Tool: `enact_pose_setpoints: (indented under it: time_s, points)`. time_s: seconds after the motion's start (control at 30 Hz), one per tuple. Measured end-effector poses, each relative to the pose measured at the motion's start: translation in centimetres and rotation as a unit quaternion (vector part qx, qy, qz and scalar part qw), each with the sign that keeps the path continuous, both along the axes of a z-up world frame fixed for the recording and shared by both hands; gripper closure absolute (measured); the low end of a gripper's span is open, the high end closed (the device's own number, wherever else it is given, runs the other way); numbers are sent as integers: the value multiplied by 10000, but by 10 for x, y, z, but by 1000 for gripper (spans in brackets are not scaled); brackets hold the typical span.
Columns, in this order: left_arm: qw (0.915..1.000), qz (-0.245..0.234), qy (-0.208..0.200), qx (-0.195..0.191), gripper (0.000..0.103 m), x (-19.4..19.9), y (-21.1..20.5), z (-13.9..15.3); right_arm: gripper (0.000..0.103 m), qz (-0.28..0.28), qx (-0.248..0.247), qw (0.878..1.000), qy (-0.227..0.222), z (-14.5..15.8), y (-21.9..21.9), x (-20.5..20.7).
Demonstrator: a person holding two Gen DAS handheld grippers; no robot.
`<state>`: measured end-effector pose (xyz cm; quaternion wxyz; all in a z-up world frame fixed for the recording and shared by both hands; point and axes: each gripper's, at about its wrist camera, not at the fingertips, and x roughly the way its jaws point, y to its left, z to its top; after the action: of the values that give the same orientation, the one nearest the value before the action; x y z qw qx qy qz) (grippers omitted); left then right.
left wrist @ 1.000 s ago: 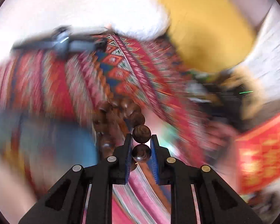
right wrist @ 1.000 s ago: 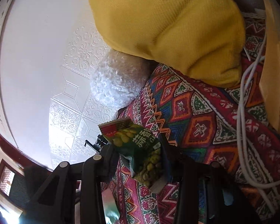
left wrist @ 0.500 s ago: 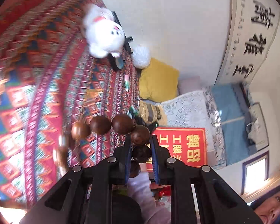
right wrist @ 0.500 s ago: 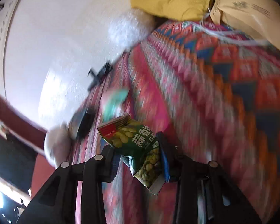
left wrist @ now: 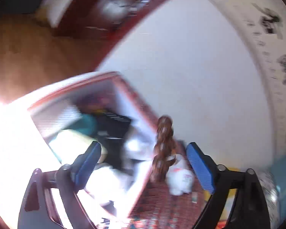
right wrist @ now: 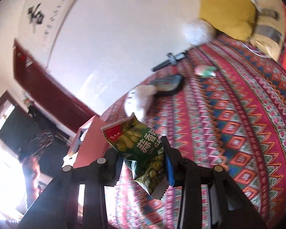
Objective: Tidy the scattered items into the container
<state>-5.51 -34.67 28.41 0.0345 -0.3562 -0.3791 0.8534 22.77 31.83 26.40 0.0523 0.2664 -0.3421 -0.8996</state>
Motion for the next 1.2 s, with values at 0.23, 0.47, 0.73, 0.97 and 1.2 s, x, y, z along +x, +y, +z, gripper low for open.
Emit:
enact_pose_setpoints:
  time_s: [0.23,0.47,0.73,0.97,1.2]
  points:
    - [9827,1125,-860,1195,11,59,-79,-122,68,1064,771,9913,-15,35,-117,-35]
    - [9772,2031,-487,382,10,69,-118,-86,68,2601,1256,9563,446,70,-259,-128]
    - [9755,2101,-478,434,9,66,-117,-85,20,3026,1752,9345,660,103,-408,-278]
    - [9760,2150,-348,43,9,75,-129,-66,19,2901,1571,9404,824,97,-400,-256]
    - [9773,2081,-373,-98,9,84,-112,-80,19,1773,935,9791,343,51,-276,-217]
